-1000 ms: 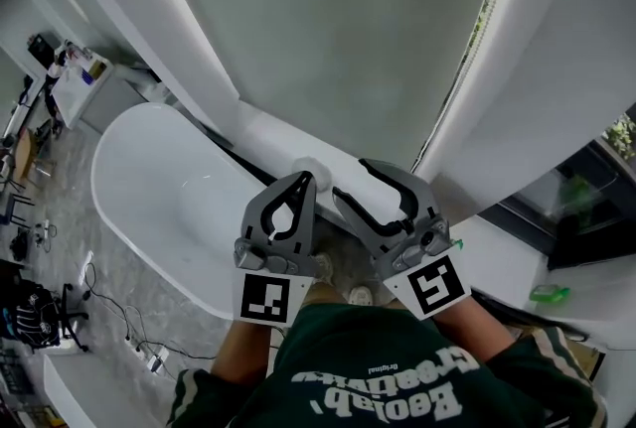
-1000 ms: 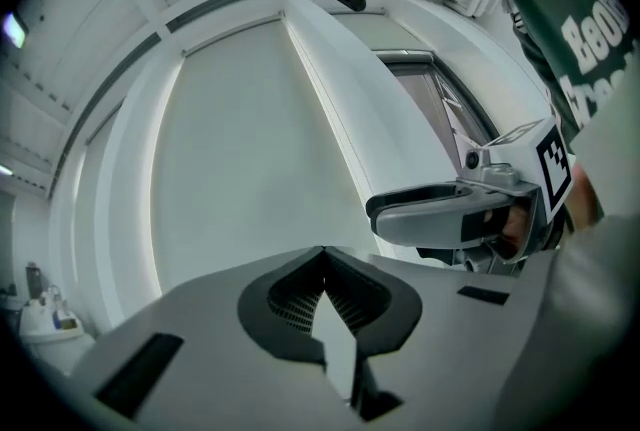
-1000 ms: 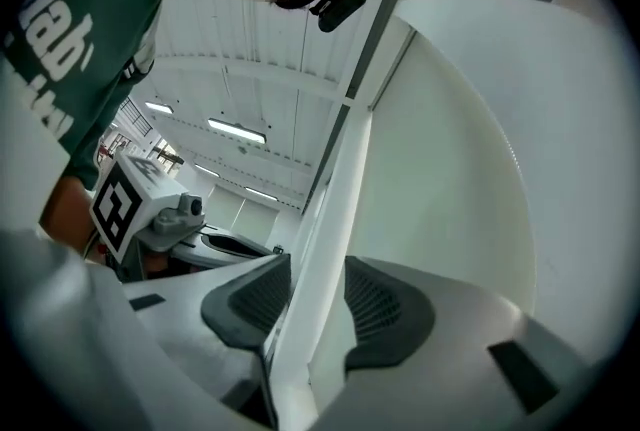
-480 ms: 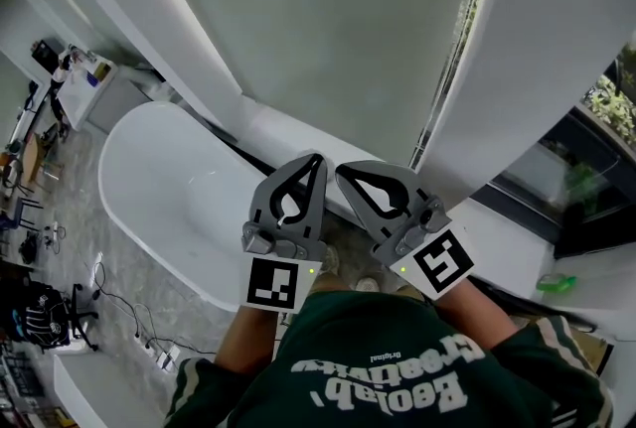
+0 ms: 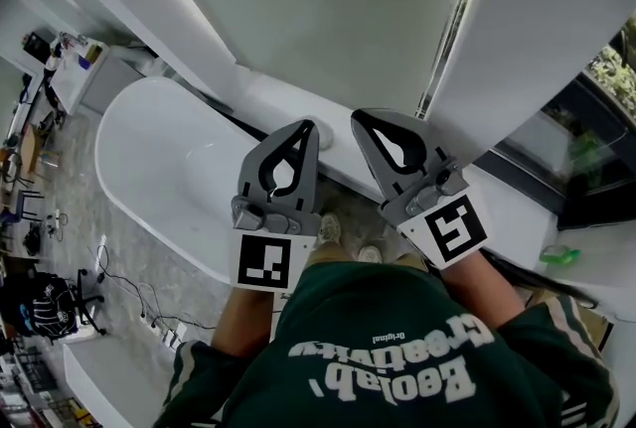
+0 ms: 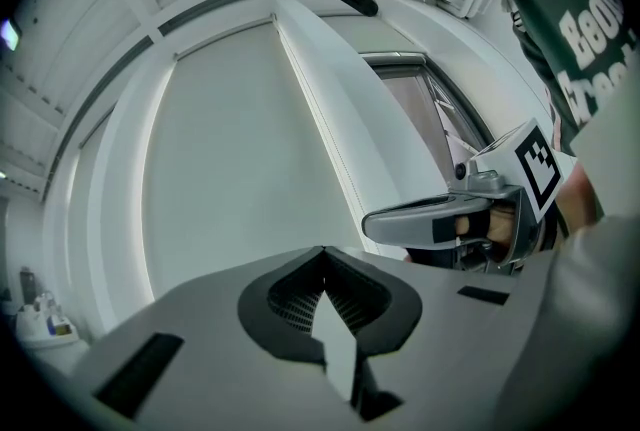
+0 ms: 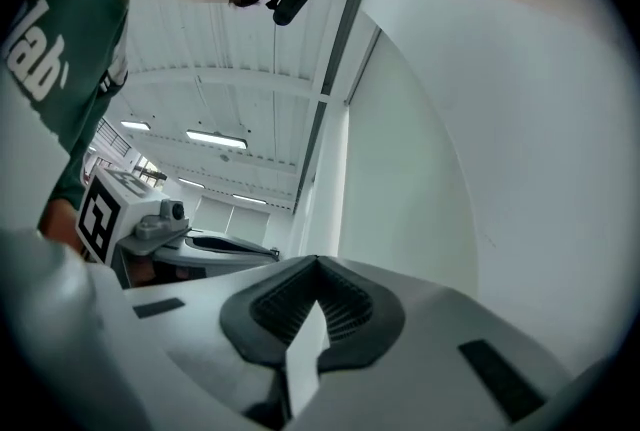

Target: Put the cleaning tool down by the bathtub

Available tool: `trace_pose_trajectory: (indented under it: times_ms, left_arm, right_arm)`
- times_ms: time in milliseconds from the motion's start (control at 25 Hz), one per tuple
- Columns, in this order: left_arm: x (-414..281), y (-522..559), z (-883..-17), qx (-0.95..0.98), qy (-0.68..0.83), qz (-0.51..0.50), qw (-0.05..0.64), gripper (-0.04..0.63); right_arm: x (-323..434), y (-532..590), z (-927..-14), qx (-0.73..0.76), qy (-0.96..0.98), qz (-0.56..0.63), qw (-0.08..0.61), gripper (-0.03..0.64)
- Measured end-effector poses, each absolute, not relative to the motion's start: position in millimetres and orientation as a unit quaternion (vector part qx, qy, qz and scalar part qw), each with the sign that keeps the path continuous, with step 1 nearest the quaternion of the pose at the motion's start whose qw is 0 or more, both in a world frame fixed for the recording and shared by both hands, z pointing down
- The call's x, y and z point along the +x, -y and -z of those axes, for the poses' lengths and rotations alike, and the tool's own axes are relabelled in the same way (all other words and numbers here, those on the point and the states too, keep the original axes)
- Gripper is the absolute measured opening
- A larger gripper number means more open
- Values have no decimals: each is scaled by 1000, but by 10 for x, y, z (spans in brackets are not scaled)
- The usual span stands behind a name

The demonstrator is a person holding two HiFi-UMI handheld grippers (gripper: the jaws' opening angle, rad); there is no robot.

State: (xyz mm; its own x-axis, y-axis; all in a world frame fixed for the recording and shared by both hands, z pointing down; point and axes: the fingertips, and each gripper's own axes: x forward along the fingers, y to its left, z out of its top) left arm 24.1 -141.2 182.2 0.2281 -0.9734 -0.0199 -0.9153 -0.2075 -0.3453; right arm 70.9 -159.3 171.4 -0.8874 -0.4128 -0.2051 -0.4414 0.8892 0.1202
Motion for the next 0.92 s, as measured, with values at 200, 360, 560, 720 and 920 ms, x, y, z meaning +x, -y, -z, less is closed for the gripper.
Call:
trace_pose_trajectory:
  times_ms: [200, 360, 560, 720, 920]
  left_arm:
    - [209, 1381, -1792, -773, -608, 99, 151, 9]
    - [143, 1361, -1760, -772, -611, 89, 150, 9]
    - [47, 1320, -1757, -769, -617, 85, 144, 9]
    - [24, 1332, -1765, -768, -619, 82, 140, 9]
    - [13, 1339, -1740, -767, -620, 86, 143, 9]
  right_arm:
    - [646, 1588, -1732, -231, -965, -99, 79, 15]
    - [577, 1521, -1736, -226, -966, -108, 70, 15]
    - [486, 1485, -1732, -222, -966, -121, 62, 15]
    - [465, 1487, -1740, -219, -966, -123, 58, 15]
    - [441, 1492, -1709, -217, -966, -127, 59, 15]
